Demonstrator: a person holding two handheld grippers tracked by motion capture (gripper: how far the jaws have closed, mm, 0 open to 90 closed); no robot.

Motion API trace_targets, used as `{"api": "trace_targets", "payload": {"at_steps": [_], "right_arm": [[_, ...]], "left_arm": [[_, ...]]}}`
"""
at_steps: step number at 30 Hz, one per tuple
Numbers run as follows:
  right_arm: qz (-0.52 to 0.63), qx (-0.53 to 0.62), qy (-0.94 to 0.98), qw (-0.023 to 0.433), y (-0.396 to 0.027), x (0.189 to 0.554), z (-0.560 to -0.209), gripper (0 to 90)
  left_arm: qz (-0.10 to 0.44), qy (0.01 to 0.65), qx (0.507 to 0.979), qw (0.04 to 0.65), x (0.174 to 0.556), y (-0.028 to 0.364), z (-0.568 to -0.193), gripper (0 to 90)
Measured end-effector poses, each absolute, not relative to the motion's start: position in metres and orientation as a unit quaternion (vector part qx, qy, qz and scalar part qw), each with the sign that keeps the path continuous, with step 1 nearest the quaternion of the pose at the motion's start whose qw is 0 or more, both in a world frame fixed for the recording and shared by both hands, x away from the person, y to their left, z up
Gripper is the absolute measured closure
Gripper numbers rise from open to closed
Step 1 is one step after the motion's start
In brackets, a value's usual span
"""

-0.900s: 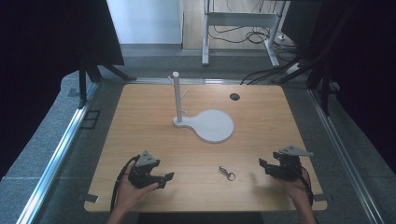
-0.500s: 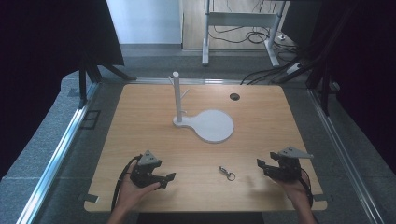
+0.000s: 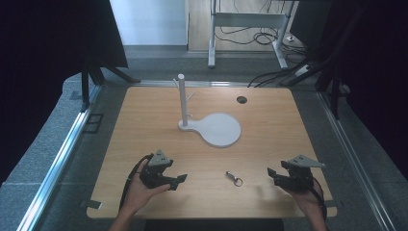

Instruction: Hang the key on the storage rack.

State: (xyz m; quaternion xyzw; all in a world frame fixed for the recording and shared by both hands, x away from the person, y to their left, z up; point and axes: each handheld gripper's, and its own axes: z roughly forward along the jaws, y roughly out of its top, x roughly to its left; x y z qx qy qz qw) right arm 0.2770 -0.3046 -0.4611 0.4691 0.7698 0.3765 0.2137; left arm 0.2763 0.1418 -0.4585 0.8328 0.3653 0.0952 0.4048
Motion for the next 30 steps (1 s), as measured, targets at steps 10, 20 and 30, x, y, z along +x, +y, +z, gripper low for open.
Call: {"api": "trace_targets", "payload": {"at_steps": [10,20,30], "right_arm": [[0.346,0.447,0.803,0.188,-0.289,0.294,-0.442,39.0],[0.305,0.415,0.843,0.153,-0.264,0.316,-0.416,41.4],[0.263,0.4,0.868,0.129,-0.242,0.324,-0.401,42.3]], "left_arm": [[0.095,0.366,0.832,0.407,0.276,0.145,-0.456,23.4],[0.091,0.362,0.832,0.41,0.274,0.149,-0.455,23.4],[0.092,0.361,0.831,0.413,0.274,0.153,-0.452,23.4]]}}
